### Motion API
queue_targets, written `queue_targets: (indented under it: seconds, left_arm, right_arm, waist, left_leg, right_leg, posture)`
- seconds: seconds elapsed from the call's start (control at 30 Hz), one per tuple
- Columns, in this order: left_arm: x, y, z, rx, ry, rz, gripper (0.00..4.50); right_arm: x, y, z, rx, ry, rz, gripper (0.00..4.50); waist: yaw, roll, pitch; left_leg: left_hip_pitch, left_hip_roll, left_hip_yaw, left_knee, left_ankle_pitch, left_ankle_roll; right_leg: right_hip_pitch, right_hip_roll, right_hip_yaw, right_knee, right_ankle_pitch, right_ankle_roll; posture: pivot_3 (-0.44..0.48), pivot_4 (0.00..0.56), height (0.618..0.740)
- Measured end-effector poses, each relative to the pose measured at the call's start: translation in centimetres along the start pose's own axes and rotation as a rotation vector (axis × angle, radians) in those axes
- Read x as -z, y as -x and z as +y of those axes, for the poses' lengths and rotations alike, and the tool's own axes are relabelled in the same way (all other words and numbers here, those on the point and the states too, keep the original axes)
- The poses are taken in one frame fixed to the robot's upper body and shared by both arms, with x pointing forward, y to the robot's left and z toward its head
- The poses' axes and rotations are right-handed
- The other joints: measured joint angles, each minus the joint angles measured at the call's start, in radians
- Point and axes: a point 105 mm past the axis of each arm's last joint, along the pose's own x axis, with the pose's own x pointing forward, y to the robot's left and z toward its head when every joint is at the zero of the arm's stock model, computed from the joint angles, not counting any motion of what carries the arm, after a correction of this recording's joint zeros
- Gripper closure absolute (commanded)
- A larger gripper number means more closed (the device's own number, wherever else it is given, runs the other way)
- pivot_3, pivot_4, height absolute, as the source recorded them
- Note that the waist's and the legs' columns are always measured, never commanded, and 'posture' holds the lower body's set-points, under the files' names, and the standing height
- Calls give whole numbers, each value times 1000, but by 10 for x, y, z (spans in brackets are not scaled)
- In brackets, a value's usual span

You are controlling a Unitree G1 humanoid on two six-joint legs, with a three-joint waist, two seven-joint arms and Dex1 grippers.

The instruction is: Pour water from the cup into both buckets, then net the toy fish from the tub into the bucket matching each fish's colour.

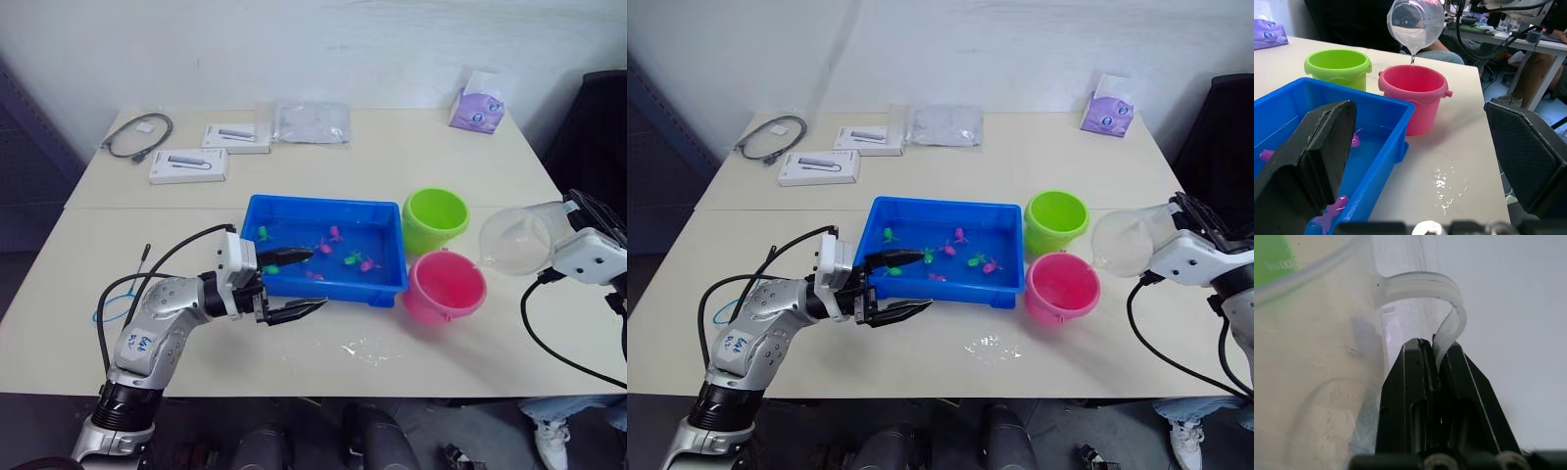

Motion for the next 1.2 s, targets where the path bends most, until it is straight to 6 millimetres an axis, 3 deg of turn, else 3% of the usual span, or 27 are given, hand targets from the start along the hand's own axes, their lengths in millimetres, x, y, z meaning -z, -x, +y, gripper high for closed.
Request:
queue_targets:
  seconds: [0.93, 1.03, 1.2]
  left_arm:
    - [0, 1, 0, 0, -23, 0, 0]
    - [0, 1, 0, 1, -24, 1, 0]
    - [1, 2, 0, 1, -22, 4, 0]
  right_arm:
    - [-6, 4, -1, 27, 31, -45, 4465]
    - [-5, 6, 3, 38, -26, -32, 4465]
    - [7, 11, 15, 46, -270, 49, 4465]
  waist:
    - [0, 0, 0]
    - [0, 0, 0]
    - [0, 0, 0]
  left_leg:
    - [0, 0, 0, 0, 0, 0]
    - [0, 0, 0, 0, 0, 0]
    - [0, 0, 0, 0, 0, 0]
  right_leg:
    - [0, 0, 0, 0, 0, 0]
    - [0, 0, 0, 0, 0, 0]
    - [0, 0, 0, 0, 0, 0]
  posture:
    - [0, 150, 740]
    - [0, 150, 740]
    - [0, 150, 740]
